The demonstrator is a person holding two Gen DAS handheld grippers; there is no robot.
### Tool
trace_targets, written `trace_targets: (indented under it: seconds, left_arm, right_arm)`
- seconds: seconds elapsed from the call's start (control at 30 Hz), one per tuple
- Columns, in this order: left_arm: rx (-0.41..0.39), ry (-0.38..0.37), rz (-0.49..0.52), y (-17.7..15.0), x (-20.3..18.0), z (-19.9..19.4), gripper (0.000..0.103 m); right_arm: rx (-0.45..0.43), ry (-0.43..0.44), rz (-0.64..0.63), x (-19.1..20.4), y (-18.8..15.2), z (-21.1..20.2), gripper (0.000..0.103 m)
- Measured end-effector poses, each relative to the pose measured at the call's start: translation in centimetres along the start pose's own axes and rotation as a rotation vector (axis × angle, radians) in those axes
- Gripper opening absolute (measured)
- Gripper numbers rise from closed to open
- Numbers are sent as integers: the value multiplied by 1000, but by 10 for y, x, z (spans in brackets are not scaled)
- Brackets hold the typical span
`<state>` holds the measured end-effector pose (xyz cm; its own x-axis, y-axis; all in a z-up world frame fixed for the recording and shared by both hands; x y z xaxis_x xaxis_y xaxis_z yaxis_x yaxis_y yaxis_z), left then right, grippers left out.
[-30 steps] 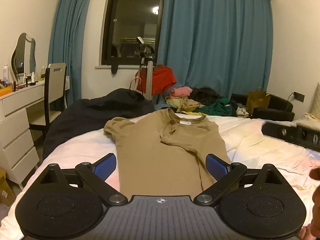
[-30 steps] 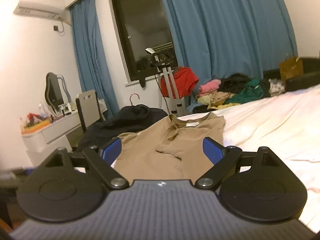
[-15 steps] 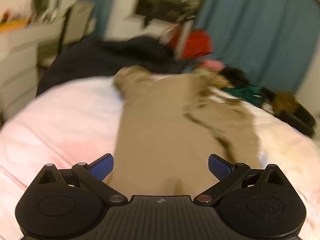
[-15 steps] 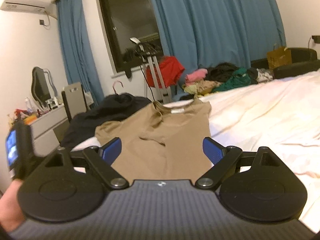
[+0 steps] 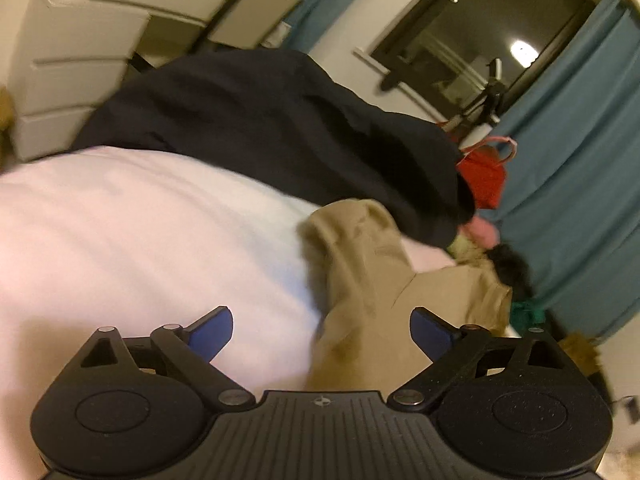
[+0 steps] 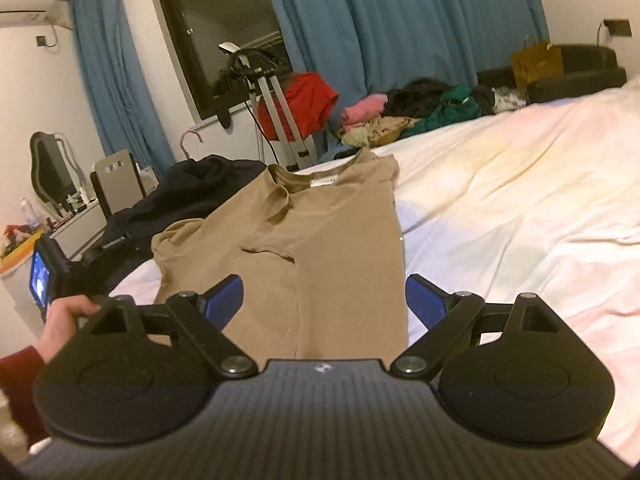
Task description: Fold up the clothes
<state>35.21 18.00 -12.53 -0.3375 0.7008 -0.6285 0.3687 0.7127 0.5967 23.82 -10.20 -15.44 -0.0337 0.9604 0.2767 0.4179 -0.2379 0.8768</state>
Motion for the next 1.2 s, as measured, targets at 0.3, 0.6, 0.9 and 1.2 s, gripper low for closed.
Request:
trace_targets:
  seconds: [0.3, 0.6, 0.9, 1.2]
  left_arm:
    - [62, -9, 173, 19, -39, 94, 81]
    - [-37, 193, 526, 27, -81, 116, 9]
    - [-212, 66, 912, -30, -221, 49, 8]
    - [-26, -84, 1045, -184, -325, 78, 17]
  right_arm:
    - [-84, -43, -159, 3, 12, 29, 89]
    - [-175, -61, -191, -1, 26, 33, 89]
    - [-107, -103, -35, -30, 16, 23, 89]
    - [-120, -187, 65, -65, 7, 23, 89]
Point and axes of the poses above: each gripper's, at about its wrist camera, not at the fingertips, and z roughly the way its jaws point, x to its left, y to its top, the point moved 9 cm from there along z, roughly the way its jaws point, and after that the axes turned 4 degrees about -z, right-handed, at the moved point
